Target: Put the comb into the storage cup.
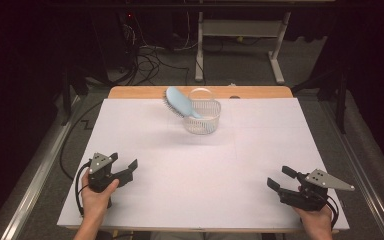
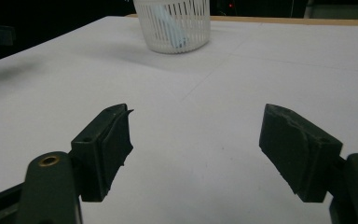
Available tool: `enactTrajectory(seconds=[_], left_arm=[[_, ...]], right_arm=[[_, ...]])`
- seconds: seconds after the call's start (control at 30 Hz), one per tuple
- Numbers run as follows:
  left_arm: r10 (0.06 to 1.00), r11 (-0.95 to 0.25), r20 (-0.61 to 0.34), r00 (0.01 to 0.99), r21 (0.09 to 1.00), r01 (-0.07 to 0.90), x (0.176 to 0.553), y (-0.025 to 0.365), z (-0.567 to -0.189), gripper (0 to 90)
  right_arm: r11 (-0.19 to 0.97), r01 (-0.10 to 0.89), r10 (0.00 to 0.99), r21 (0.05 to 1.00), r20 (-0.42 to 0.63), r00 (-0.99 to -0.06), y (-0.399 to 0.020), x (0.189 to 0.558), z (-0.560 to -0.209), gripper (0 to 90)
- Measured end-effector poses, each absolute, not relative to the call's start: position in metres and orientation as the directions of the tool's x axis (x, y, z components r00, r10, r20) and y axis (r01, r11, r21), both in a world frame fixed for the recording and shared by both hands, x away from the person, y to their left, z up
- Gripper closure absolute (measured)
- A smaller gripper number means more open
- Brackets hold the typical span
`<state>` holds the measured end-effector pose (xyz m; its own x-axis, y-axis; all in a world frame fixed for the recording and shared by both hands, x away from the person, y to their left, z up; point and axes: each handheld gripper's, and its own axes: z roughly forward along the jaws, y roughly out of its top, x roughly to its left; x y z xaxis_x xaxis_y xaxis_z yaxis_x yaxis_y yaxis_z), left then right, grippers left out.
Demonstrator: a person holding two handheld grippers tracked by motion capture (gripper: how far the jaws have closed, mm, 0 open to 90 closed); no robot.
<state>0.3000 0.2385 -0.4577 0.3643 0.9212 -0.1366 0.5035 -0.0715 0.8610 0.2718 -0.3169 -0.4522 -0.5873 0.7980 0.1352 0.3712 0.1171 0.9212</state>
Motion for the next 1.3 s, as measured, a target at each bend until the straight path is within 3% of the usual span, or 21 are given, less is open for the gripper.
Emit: enactTrajectory(seconds=[1.3], left_arm=[[0.931,-0.063,-0.121,0.343,0.874,0.481,0.286,0.238,-0.468,22.3]], right_arm=[[0.117,0.366,0.799,0.923,0.132,-0.587,-0.317,0.271,-0.452,25.2]])
